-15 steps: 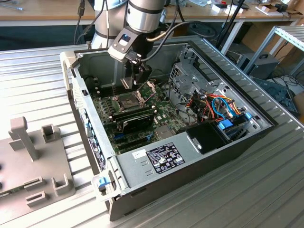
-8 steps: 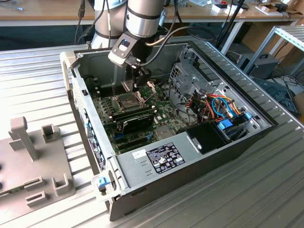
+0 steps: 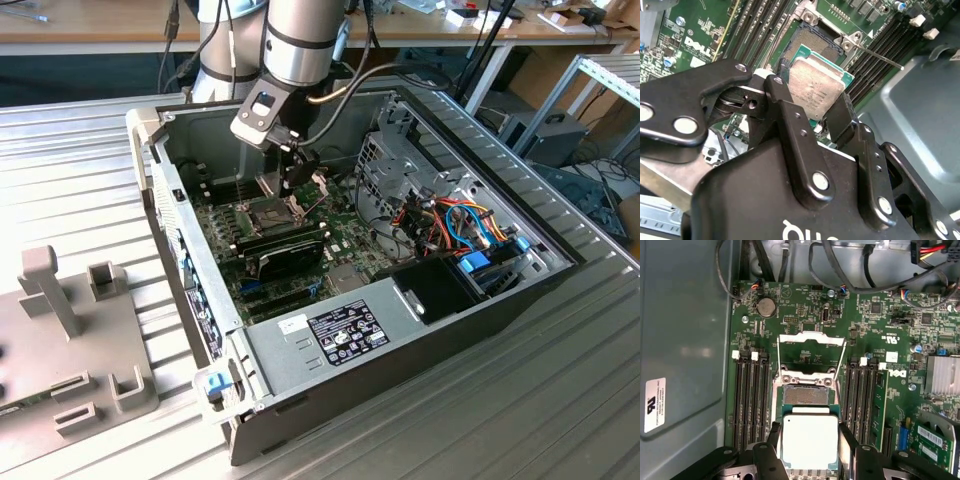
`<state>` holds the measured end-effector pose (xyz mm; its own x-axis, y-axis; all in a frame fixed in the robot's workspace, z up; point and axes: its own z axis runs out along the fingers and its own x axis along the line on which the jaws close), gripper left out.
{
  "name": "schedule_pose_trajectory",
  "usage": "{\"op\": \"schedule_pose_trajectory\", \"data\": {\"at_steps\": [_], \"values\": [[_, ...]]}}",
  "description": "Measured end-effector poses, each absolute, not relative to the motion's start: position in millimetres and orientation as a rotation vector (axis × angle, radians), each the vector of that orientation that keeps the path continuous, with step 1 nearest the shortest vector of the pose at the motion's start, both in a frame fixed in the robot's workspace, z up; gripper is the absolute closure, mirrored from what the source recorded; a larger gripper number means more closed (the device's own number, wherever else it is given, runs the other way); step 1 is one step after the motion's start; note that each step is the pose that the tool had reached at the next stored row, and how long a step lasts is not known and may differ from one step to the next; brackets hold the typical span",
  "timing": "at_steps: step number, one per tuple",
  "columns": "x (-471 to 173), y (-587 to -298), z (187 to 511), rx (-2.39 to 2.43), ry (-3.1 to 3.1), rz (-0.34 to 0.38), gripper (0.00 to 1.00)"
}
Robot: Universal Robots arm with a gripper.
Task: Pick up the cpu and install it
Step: 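Place the cpu into insertion slot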
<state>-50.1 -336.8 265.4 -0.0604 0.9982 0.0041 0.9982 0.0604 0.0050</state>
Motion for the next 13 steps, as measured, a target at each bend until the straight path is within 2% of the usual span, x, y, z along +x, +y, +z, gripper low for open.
{"op": "schedule_pose_trajectory", "data": {"at_steps": [13], "values": [[-49.9, -336.8, 254.4, 2.227, 2.215, 0.010, 0.45]]}}
